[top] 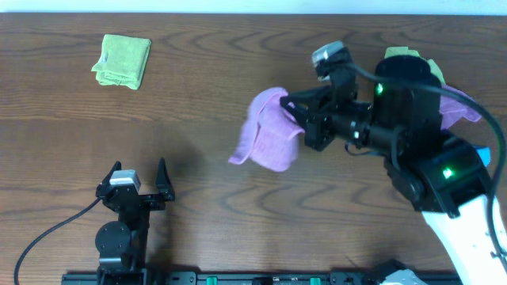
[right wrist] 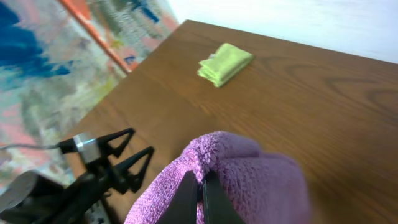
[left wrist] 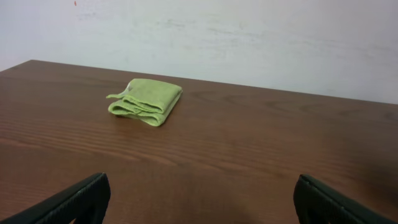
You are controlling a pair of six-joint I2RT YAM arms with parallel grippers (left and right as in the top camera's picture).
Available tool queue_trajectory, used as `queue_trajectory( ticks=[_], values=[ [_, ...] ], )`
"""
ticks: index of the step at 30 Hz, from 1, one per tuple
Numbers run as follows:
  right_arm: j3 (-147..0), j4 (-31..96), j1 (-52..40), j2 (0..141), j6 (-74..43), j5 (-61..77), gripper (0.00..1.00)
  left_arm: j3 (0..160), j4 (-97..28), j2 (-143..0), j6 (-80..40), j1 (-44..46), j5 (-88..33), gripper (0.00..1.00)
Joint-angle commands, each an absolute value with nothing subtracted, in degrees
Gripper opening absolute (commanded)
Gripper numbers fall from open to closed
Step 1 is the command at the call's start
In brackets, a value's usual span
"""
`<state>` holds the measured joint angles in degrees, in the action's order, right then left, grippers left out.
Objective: Fold the cloth
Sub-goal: 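Lift the purple cloth with the right gripper and drag it to table center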
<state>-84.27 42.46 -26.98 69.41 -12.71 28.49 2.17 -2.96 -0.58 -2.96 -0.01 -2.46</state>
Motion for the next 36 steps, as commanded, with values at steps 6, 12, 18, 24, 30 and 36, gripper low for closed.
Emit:
queue_trajectory(
  ticks=[6, 12, 18, 24, 30, 36],
  values=[
    [-84.6, 43.9, -28.6, 68.8, -12.8, 38.3, 0.01, 0.3, -4.4, -0.3, -2.6, -0.4, -0.9, 0.95],
    [-84.6, 52.2, -28.6, 68.5, -12.8, 38.8, 0.02, 0.3, -4.4, -0.3, -2.6, -0.4, -0.9, 0.95],
    [-84.6, 61.6, -29.5, 68.5, -13.0, 38.8, 0.01, 0.3, -4.4, -0.3, -2.6, -0.4, -0.9, 0.95],
    [-84.6, 63.6, -31.6, 68.7, -13.9, 34.7, 0.02, 0.3, -4.4, -0.3, -2.6, -0.4, -0.9, 0.95],
    [-84.6, 50.3, -31.6, 73.8, -8.6, 11.5, 0.24, 0.3, -4.4, -0.3, -2.6, -0.4, -0.9, 0.95],
    [-84.6, 39.3, -31.5, 82.3, -8.7, -13.9, 0.99, 0.3, -4.4, -0.3, -2.6, -0.4, -0.9, 0.95]
  ],
)
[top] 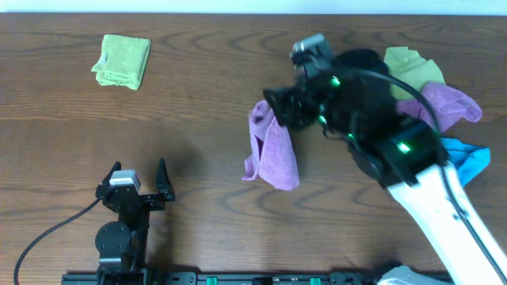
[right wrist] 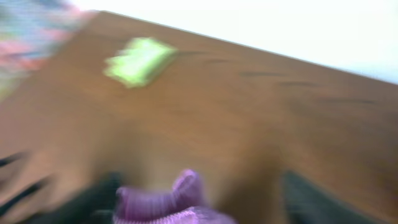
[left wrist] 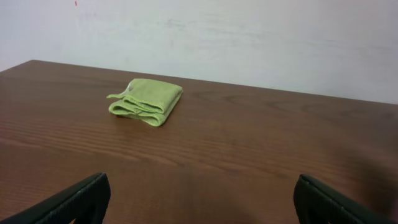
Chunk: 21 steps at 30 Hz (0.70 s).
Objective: Fold the cloth
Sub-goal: 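Lift the purple cloth with the right gripper and drag it to table center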
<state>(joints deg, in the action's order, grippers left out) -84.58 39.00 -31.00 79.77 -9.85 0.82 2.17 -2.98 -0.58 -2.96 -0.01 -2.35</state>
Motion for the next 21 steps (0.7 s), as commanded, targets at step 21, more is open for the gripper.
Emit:
queue_trajectory(
  ticks=[21],
  values=[
    [-84.6, 65.8, -36.6, 95.7, -5.5, -3.4, 0.92, 0.3, -4.4, -0.3, -2.6, -0.4, -0.9, 0.95]
  ],
)
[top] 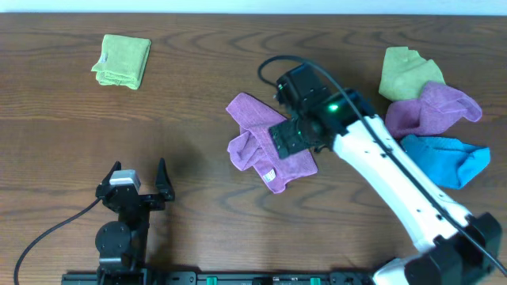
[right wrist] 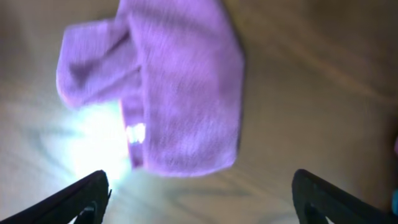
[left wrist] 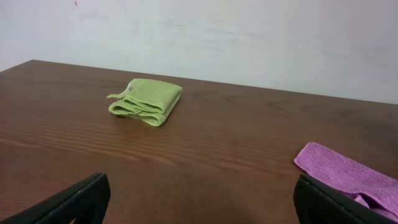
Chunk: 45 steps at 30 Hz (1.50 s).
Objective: Fold the cloth
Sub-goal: 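Lift the purple cloth with the right gripper and drag it to table center, then spread the purple cloth flat by pulling its corner with the right gripper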
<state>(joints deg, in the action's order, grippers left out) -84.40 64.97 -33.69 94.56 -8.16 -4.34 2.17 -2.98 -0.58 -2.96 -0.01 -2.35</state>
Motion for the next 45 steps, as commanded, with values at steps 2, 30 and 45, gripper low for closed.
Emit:
queue_trajectory(
  ticks=[2, 30, 45],
  values=[
    [-84.6, 66.6, -39.1, 96.9, -4.8, -6.4, 0.9, 0.3, -4.4, -0.3, -2.6, -0.4, -0.9, 0.95],
    [-68.1, 53.3, -50.0, 101.5, -0.8, -22.6, 0.64, 0.3, -4.4, -0.3, -2.6, -0.4, -0.9, 0.96],
    [-65.6, 46.6, -48.7, 102.7, 1.6, -22.1, 0.33, 0.3, -4.4, -0.3, -2.6, -0.4, -0.9, 0.95]
  ],
)
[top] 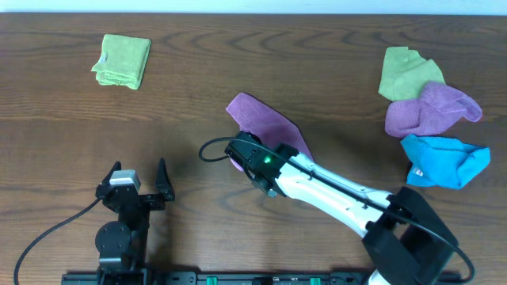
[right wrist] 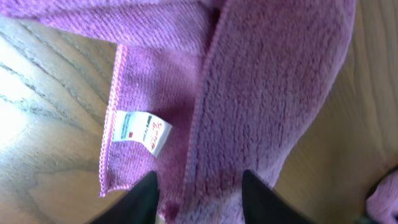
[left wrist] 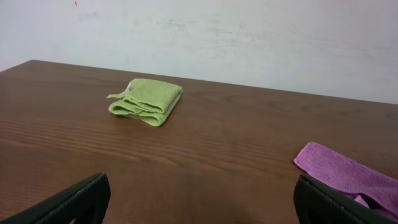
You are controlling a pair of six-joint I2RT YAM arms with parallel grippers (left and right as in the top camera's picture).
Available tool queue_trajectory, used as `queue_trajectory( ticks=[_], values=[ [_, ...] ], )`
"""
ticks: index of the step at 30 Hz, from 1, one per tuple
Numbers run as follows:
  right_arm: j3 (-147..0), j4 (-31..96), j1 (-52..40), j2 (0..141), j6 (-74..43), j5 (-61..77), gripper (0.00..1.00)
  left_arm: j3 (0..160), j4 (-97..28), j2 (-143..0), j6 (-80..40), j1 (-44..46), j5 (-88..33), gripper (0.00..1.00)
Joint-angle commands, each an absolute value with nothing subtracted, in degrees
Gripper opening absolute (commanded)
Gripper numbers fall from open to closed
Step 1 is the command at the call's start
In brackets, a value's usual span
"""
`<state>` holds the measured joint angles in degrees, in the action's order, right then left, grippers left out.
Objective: Fold the cloth
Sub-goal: 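Spread the purple cloth flat by pulling its corner with the right gripper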
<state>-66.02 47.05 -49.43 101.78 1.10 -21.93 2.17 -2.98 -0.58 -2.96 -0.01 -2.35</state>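
The purple cloth (top: 271, 127) lies partly doubled over at the table's middle. It fills the right wrist view (right wrist: 267, 81), where a white label (right wrist: 142, 132) sits by its hem. My right gripper (top: 248, 157) is low over the cloth's near left edge. There it (right wrist: 199, 179) is open, its fingers narrowed with a folded ridge of cloth between them. My left gripper (top: 139, 184) rests open at the front left with nothing in it (left wrist: 202, 205). From there the cloth's far corner (left wrist: 348, 177) shows at the right.
A folded green cloth (top: 121, 60) lies at the far left, also seen from the left wrist (left wrist: 148, 99). At the right edge sit a crumpled green cloth (top: 408, 71), another purple one (top: 434, 109) and a blue one (top: 444, 158).
My right gripper was wide open, higher above the cloth. Now it is down at the cloth's near left edge with its fingers closer together. The cloth's near part is hidden under the arm.
My right gripper first held the purple cloth shut in the air near the right pile, then hung it over the table's middle. After that the cloth lay rumpled on the table with the gripper open above it. Now the gripper is down on it. The left arm stayed still.
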Motion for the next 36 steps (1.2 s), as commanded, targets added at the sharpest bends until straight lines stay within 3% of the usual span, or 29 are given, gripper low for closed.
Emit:
queue_trajectory(
  ticks=[1, 2, 8, 14, 18, 20, 22, 26, 31, 36],
  values=[
    [-65.6, 46.4, -48.3, 102.8, 1.6, -22.1, 0.24, 0.3, -4.4, -0.3, -2.6, -0.4, -0.9, 0.96],
    [-65.6, 46.2, -48.0, 103.0, 1.6, -22.1, 0.12, 0.3, -4.4, -0.3, -2.6, -0.4, -0.9, 0.95],
    [-65.6, 45.5, -46.1, 103.3, 2.5, -23.9, 0.01, 0.3, -4.4, -0.3, -2.6, -0.4, -0.9, 0.95],
    [-66.4, 37.5, -42.3, 103.3, 2.4, -43.1, 0.01, 0.3, -4.4, -0.3, -2.6, -0.4, -0.9, 0.95],
    [-66.9, 24.4, -36.2, 103.3, 3.4, -52.5, 0.02, 0.3, -4.4, -0.3, -2.6, -0.4, -0.9, 0.95],
    [-66.9, 17.2, -30.5, 103.7, -3.7, -60.3, 0.02, 0.3, -4.4, -0.3, -2.6, -0.4, -0.9, 0.95],
    [-66.9, 13.1, -24.4, 103.8, -11.0, -61.1, 0.22, 0.3, -4.4, -0.3, -2.6, -0.4, -0.9, 0.95],
    [-67.2, 13.3, -18.2, 103.7, -11.1, -55.2, 0.99, 0.3, -4.4, -0.3, -2.6, -0.4, -0.9, 0.95],
    [-67.2, 18.8, -20.3, 103.7, -9.8, -52.9, 0.99, 0.3, -4.4, -0.3, -2.6, -0.4, -0.9, 0.96],
    [-67.2, 29.2, -26.5, 103.7, -8.2, -32.6, 0.99, 0.3, -4.4, -0.3, -2.6, -0.4, -0.9, 0.95]
  ],
)
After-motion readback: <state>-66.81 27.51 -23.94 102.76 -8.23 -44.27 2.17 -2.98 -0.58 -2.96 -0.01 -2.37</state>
